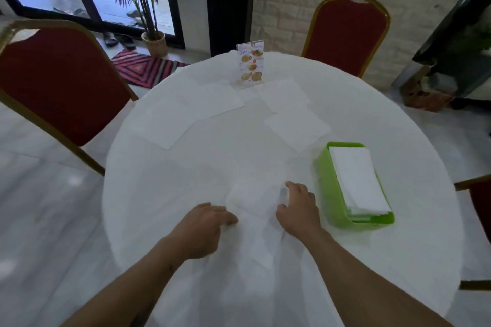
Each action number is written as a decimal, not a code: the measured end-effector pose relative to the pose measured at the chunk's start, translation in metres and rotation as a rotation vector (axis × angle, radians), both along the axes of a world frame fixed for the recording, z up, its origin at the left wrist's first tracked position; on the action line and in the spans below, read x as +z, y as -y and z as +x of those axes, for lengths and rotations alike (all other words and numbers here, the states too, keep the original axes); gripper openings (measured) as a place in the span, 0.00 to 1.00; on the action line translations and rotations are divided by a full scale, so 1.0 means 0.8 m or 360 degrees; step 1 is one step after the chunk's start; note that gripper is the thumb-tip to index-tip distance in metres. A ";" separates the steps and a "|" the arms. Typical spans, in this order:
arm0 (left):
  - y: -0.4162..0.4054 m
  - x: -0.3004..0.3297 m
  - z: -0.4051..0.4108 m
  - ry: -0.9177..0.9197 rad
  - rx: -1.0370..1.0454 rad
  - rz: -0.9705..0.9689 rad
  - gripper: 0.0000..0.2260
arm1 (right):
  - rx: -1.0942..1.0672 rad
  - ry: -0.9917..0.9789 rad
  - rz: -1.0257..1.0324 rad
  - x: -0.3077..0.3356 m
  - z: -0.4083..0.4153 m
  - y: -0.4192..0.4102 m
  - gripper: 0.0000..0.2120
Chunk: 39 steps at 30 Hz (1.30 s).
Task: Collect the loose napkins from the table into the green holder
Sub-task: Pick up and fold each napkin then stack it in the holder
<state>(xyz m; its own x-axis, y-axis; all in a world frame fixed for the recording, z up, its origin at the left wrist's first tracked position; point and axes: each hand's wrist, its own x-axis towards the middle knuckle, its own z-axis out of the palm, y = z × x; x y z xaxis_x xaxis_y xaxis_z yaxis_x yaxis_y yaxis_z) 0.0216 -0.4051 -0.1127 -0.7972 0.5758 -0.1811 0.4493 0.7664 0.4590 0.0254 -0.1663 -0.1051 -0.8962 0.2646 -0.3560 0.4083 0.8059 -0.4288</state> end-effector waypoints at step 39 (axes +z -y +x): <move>0.014 -0.013 0.083 -0.0032 0.0168 -0.0185 0.30 | -0.0264 0.0067 0.0181 -0.010 0.079 0.064 0.21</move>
